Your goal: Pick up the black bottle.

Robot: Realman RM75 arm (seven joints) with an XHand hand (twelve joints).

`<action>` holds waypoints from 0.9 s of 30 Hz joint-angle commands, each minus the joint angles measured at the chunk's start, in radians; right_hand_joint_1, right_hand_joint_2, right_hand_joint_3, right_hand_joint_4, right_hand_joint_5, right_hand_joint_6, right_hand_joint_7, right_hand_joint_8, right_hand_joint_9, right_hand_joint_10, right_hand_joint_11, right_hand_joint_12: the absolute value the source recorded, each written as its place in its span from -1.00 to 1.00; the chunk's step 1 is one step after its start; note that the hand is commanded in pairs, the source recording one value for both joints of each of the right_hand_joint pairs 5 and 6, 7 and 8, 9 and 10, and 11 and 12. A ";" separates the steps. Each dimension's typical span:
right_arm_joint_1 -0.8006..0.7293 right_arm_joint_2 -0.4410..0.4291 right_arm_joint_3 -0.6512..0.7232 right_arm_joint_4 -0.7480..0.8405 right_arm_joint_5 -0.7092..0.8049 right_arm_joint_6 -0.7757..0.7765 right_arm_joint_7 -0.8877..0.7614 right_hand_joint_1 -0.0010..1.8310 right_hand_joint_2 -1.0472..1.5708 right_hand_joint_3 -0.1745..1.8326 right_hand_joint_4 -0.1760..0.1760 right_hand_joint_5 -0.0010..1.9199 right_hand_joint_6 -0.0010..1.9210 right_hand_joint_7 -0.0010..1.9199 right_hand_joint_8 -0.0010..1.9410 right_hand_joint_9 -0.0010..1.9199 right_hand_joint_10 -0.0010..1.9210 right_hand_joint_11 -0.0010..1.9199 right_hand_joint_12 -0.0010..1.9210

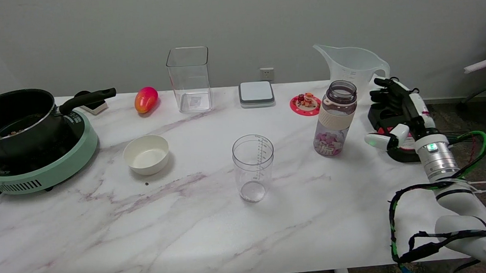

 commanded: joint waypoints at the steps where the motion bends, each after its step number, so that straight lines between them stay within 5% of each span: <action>1: 0.028 -0.025 -0.123 0.033 0.097 -0.074 0.262 0.34 -0.77 0.55 0.00 -0.65 -0.65 -0.41 -0.42 -0.42 -0.42 -0.33 -0.33; 27: 0.105 -0.044 -0.178 0.001 0.063 -0.076 0.291 0.29 -0.90 0.39 0.00 -0.83 -0.83 -0.50 -0.51 -0.48 -0.48 -0.40 -0.40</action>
